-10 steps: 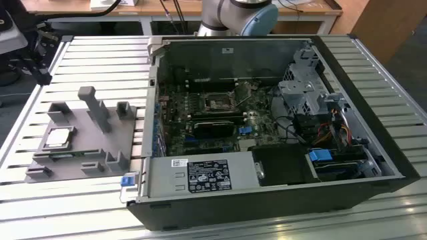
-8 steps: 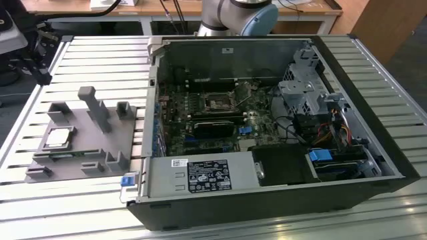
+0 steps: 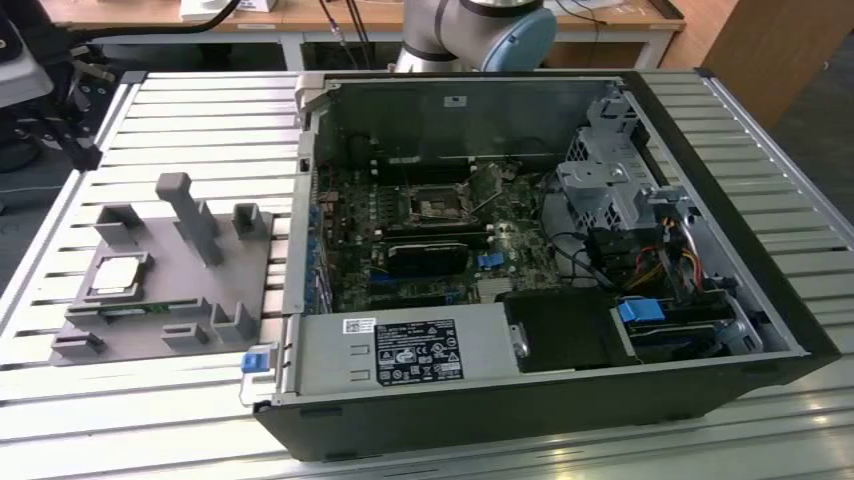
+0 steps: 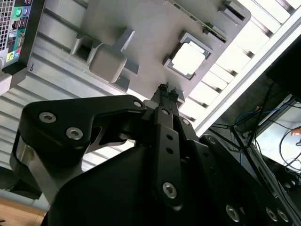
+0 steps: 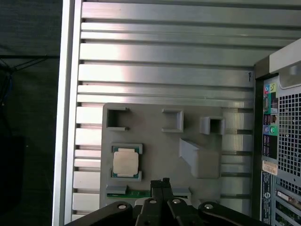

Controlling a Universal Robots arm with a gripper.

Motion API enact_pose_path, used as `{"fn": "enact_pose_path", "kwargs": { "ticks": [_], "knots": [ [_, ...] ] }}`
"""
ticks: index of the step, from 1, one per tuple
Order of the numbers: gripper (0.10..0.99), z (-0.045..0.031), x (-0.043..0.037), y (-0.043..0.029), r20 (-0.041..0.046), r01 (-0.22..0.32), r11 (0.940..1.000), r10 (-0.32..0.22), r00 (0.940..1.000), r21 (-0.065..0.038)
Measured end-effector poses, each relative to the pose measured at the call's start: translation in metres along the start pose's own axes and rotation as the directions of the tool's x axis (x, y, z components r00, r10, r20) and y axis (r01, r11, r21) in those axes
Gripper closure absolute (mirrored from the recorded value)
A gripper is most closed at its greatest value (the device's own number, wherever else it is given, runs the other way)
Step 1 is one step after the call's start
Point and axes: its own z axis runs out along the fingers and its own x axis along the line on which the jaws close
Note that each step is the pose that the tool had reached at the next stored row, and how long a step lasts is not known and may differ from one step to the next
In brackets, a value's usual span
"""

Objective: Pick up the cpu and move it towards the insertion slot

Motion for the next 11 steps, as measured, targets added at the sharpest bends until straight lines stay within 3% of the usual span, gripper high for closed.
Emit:
{"fn": "enact_pose_path", "kwargs": {
  "ticks": [11],
  "knots": [
    [0.98, 0.0001, 0.0073, 0.0001, 0.0001, 0.0, 1.0, 0.0, 1.0, 0.0]
  ]
}}
